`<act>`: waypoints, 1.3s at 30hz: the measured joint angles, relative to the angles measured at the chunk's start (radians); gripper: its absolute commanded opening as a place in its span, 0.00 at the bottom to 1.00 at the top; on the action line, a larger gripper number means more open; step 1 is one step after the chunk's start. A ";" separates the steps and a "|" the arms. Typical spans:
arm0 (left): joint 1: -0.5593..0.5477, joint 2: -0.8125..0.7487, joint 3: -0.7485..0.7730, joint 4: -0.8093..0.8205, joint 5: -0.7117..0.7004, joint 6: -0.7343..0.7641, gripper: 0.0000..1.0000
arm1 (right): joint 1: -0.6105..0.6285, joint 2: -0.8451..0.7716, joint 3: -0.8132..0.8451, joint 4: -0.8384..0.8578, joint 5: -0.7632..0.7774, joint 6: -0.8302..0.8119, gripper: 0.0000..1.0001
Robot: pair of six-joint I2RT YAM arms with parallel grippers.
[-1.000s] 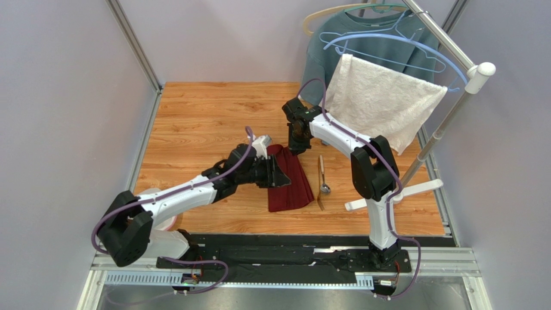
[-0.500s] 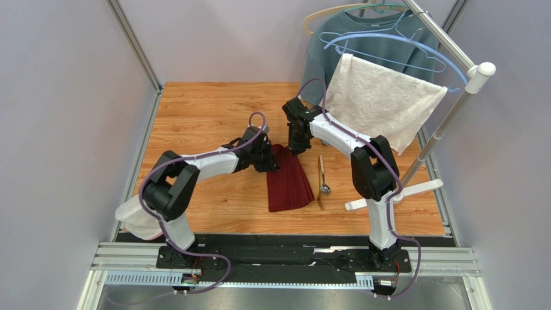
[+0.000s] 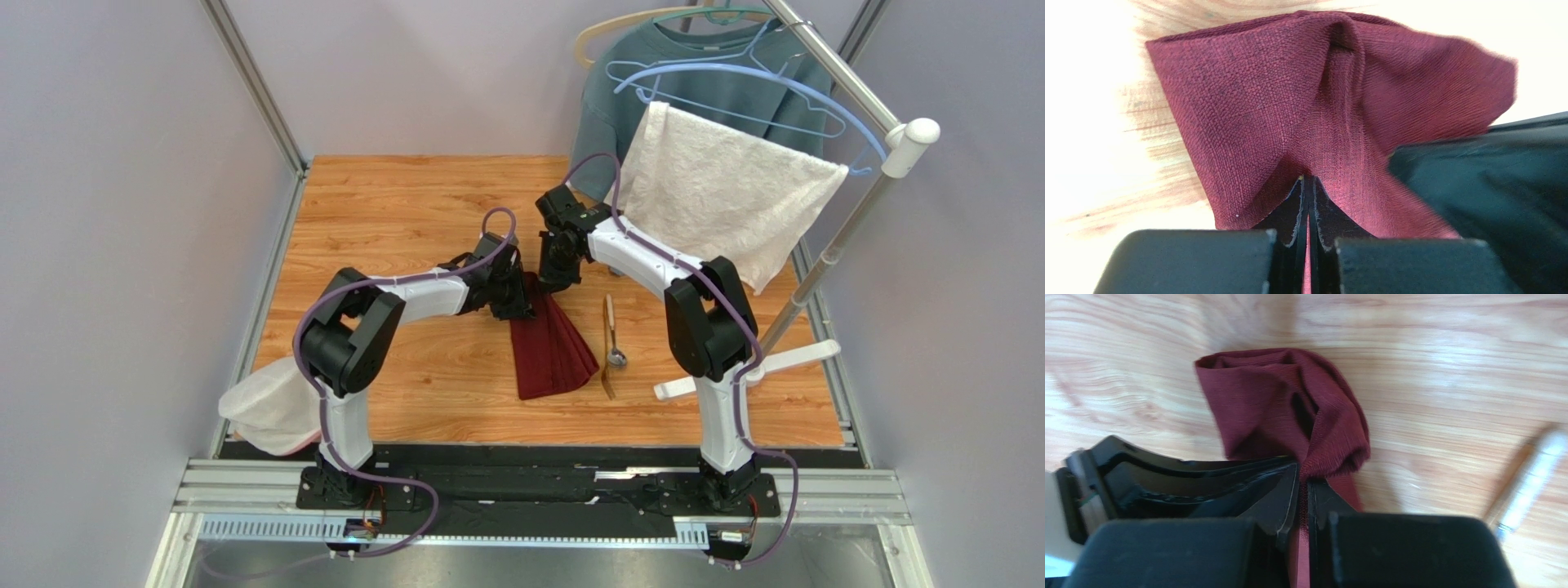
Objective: Fold the napkin into a case and place the utensils inside
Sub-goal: Fold the 2/3-rectangle-folded napkin at the center of the board.
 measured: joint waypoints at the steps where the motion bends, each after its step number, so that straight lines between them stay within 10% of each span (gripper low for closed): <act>1: 0.000 0.002 0.000 0.005 0.002 -0.002 0.00 | 0.000 0.000 -0.010 0.018 -0.019 0.017 0.00; 22: 0.003 -0.077 -0.087 0.039 0.041 0.018 0.14 | -0.058 -0.034 -0.355 0.499 -0.275 0.415 0.00; 31: 0.000 -0.288 -0.116 -0.115 -0.021 0.031 0.00 | -0.063 -0.034 -0.355 0.531 -0.296 0.454 0.00; 39: 0.000 -0.174 -0.190 -0.063 -0.035 0.018 0.00 | -0.063 -0.034 -0.375 0.554 -0.296 0.546 0.00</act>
